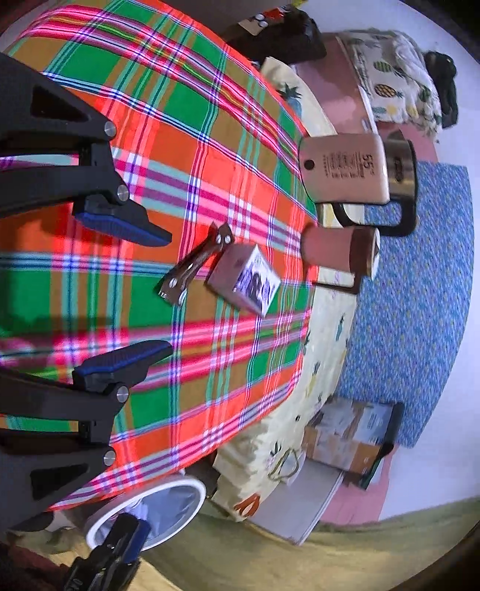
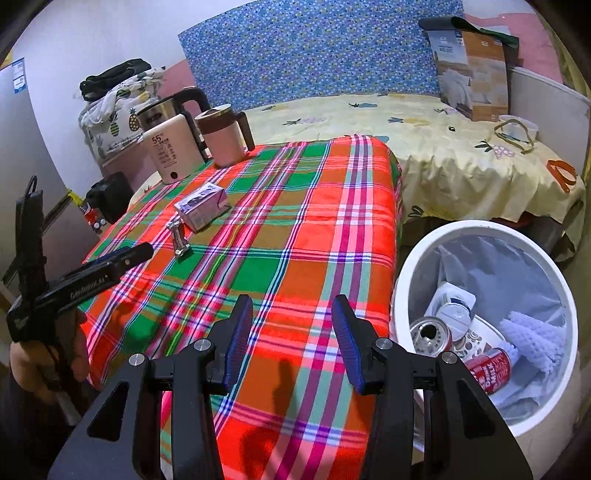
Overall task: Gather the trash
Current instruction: 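Grasp the brown snack wrapper on the cloth with the left tool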
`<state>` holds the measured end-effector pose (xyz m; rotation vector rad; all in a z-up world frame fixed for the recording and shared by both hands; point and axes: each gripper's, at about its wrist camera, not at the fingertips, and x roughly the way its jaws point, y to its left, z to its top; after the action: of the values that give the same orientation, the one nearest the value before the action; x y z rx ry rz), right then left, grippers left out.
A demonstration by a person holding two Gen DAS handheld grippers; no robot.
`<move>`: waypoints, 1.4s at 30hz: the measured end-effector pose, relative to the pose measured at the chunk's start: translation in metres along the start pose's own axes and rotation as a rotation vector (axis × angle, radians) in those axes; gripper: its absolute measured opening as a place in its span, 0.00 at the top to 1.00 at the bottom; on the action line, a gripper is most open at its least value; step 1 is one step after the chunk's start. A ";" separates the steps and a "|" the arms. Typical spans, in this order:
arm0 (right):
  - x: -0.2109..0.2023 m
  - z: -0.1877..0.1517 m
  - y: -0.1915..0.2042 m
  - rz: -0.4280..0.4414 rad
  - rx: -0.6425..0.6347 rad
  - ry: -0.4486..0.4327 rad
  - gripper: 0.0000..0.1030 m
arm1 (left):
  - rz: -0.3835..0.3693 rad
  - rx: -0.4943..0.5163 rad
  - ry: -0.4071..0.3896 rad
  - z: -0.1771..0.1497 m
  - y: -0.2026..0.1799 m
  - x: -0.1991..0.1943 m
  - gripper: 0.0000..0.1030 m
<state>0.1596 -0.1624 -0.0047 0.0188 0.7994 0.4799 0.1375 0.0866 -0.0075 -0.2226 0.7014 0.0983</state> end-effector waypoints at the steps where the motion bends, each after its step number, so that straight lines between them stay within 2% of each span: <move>1: 0.002 0.000 0.000 0.000 0.002 0.002 0.55 | 0.003 -0.007 0.005 0.002 0.001 0.003 0.47; 17: 0.025 0.009 -0.011 0.007 0.020 0.031 0.55 | 0.097 -0.096 0.125 0.018 0.008 0.077 0.48; 19: 0.027 0.010 -0.011 0.008 0.020 0.034 0.55 | 0.110 -0.092 0.125 0.018 0.009 0.078 0.54; 21: 0.027 0.011 -0.009 0.011 0.019 0.034 0.55 | 0.132 -0.091 0.127 0.018 0.013 0.077 0.71; 22: 0.028 0.012 -0.009 0.013 0.017 0.034 0.55 | 0.134 -0.092 0.128 0.018 0.016 0.077 0.75; 27: 0.028 0.014 0.001 0.022 0.001 0.034 0.55 | 0.087 -0.101 0.115 0.014 0.032 0.065 0.88; 36: 0.032 0.016 0.018 0.040 -0.024 0.042 0.55 | 0.057 -0.063 0.073 0.021 0.049 0.054 0.91; 39: 0.033 0.017 0.019 0.039 -0.022 0.042 0.55 | 0.055 -0.032 0.093 0.031 0.053 0.068 0.91; 42: 0.033 0.017 0.017 0.032 -0.014 0.041 0.55 | 0.018 0.007 0.116 0.038 0.050 0.079 0.91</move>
<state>0.1842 -0.1308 -0.0125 0.0086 0.8373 0.5179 0.2130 0.1455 -0.0395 -0.2165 0.8190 0.1005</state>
